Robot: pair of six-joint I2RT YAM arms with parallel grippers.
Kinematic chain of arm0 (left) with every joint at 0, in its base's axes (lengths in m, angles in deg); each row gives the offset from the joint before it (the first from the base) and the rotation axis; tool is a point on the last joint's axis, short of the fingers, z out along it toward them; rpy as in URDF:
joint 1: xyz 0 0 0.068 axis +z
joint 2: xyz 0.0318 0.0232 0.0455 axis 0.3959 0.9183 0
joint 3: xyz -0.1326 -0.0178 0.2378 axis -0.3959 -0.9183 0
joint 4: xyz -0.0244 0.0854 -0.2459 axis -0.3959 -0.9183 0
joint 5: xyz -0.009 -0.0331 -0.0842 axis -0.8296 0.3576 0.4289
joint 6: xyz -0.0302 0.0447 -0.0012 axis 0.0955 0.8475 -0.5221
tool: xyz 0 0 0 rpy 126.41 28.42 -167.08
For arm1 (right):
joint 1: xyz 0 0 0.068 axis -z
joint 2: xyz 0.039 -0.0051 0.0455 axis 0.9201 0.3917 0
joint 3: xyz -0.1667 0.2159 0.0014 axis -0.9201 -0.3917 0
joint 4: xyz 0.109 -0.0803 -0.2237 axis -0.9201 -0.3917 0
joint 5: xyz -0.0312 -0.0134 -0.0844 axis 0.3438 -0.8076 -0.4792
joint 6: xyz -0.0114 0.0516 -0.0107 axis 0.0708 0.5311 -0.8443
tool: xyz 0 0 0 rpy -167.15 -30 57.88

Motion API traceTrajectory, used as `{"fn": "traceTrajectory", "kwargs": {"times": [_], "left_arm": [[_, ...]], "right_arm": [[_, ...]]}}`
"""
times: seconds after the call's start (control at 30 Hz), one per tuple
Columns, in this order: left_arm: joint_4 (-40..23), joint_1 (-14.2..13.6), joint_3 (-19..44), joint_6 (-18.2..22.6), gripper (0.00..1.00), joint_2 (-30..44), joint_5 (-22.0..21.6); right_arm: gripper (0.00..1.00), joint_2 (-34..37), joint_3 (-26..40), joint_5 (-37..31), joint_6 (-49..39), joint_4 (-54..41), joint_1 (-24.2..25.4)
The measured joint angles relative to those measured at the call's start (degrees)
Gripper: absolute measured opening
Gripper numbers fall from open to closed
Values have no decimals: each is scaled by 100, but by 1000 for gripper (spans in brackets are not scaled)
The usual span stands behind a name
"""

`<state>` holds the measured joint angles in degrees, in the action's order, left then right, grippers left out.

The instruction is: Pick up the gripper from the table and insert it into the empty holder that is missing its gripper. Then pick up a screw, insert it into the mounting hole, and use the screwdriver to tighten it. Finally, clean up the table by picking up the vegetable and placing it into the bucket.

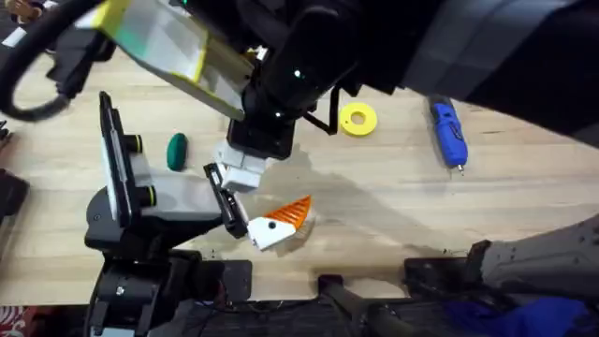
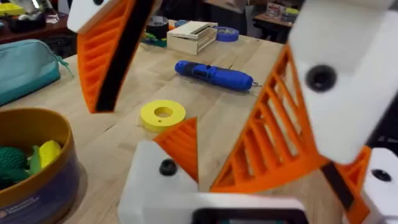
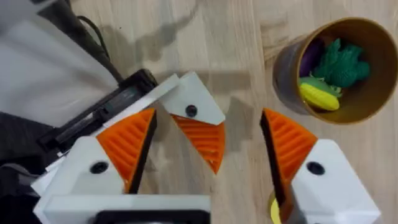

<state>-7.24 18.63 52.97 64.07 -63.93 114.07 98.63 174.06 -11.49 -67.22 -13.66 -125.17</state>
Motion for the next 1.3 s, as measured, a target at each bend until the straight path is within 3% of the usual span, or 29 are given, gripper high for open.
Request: {"fn": "traceTrajectory", "kwargs": {"times": [0.2, 0.47, 0.7, 0.97, 1.3], "left_arm": [[0, 0, 0, 15, 985, 0, 0], [0, 0, 0, 20, 985, -1, 0], [0, 0, 0, 21, 985, 0, 0], [0, 0, 0, 21, 985, 0, 0], [0, 0, 0, 22, 986, 0, 0]], "right_arm": [[995, -176, -48, 92, 2, 0, 309], [995, -896, -113, 109, -69, 71, 1090], [995, -1701, -974, 222, -571, 481, 1588], [995, -2765, -2175, 1490, -1482, 652, 2183], [995, -3886, -3763, 3188, -3158, 867, 3318]]}}
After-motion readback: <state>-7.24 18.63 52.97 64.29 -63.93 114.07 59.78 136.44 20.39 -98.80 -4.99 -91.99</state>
